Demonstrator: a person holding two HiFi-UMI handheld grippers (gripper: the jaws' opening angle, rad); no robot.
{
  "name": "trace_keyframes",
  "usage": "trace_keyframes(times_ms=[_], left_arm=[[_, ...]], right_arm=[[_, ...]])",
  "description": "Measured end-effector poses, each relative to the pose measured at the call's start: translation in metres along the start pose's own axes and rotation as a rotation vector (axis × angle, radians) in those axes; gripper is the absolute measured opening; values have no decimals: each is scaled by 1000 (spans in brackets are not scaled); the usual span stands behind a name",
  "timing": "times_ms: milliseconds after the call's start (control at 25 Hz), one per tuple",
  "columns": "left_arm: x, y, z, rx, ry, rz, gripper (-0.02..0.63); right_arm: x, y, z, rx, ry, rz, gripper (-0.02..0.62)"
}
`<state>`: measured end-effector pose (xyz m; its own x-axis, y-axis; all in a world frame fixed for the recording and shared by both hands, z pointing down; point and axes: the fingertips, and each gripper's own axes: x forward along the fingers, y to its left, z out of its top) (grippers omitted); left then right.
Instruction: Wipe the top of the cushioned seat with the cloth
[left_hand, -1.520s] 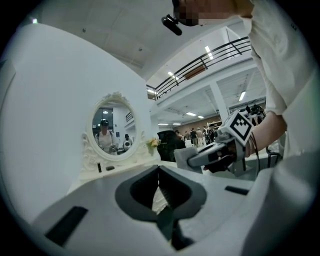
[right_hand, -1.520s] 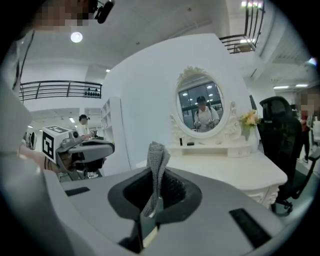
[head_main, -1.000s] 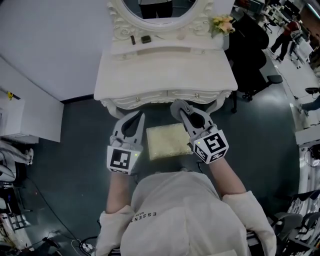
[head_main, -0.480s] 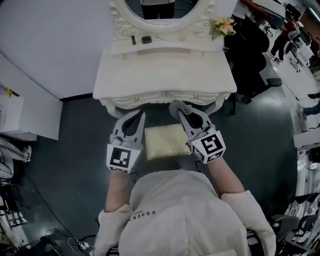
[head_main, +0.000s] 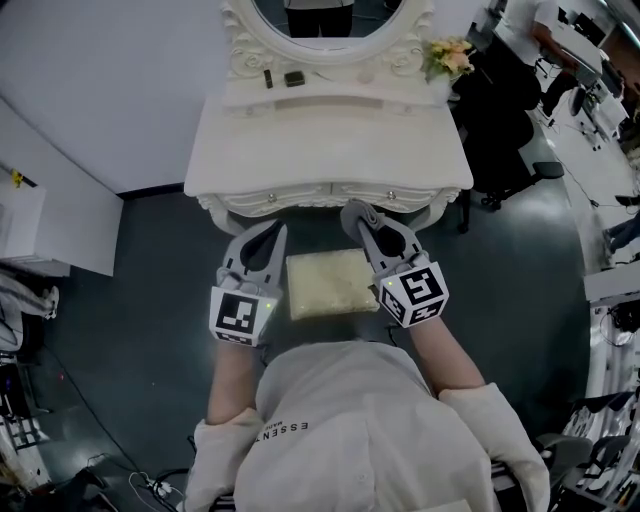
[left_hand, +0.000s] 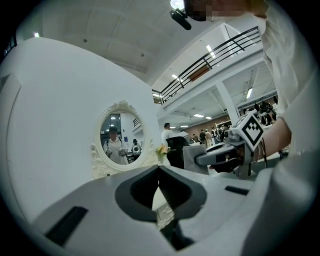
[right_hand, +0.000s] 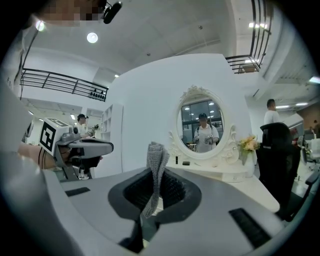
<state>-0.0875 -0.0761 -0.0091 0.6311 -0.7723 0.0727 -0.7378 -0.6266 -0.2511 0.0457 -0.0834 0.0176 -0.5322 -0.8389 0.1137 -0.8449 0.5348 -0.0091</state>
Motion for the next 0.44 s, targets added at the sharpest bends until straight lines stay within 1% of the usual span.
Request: trace_keyframes(times_ms=[200, 320, 440], left_arm=[[-3, 0, 0, -47, 6, 16, 2], [-3, 1, -1, -31, 1, 10, 2], [-3, 3, -2, -34, -5, 10, 2]], right_arm=[[1, -1, -2, 12, 0, -15, 26], [3, 0, -1, 17, -7, -25, 26], [4, 1, 1, 12, -17, -28, 26]])
